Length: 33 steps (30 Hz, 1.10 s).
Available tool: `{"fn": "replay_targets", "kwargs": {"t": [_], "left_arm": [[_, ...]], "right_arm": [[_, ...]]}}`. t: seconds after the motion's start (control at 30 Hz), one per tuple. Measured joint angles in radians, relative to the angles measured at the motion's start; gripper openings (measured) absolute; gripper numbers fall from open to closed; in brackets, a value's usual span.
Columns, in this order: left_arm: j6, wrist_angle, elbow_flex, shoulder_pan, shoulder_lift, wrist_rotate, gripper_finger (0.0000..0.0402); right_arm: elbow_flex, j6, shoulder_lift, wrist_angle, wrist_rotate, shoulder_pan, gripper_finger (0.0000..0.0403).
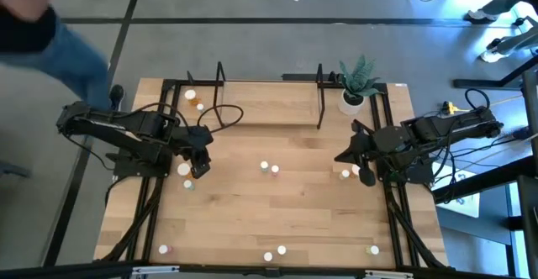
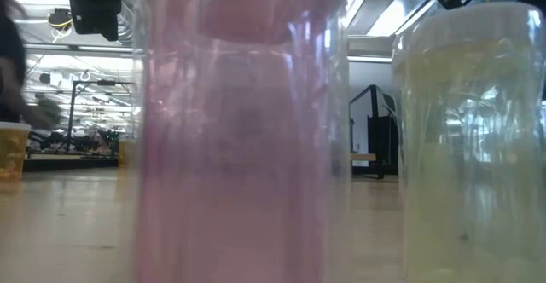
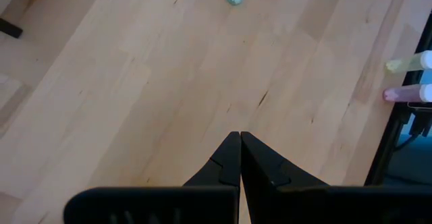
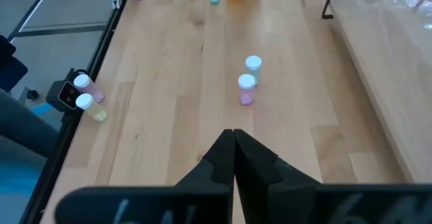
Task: Pick and place medicine bottles onto shelf by color
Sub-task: Put the bottom left orange pill bottle on the shelf
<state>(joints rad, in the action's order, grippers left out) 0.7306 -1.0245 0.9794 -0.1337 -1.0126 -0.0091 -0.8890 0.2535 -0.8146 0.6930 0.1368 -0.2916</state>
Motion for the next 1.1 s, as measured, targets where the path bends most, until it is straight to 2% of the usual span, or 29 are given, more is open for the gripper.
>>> {"fn": "replay_targets", "kwargs": {"t": [0.33, 0.53, 0.73, 0.93, 1.1], "left_arm": [[0.027, 0.004, 0.000, 0.000, 0.000, -0.109, 0.0000], [0.101, 0.004, 0.000, 0.000, 0.000, -0.107, 0.0000], [0.242, -0.004, 0.000, 0.000, 0.000, -0.102, 0.0000], [0.268, -0.088, 0.000, 0.000, -0.002, -0.079, 0.0000], [0.405, -0.162, 0.000, 0.000, -0.002, -0.039, 0.0000]], "right_arm": [[0.000, 0.001, 0.000, 0.000, 0.000, 0.000, 0.0010], [0.000, 0.001, 0.000, 0.000, 0.000, 0.000, 0.0010], [0.001, 0.000, 0.000, 0.000, 0.000, 0.000, 0.0010], [0.001, 0.000, 0.000, 0.000, 0.000, 0.000, 0.0010], [0.001, 0.000, 0.000, 0.000, 0.000, 0.000, 0.0010]]}}
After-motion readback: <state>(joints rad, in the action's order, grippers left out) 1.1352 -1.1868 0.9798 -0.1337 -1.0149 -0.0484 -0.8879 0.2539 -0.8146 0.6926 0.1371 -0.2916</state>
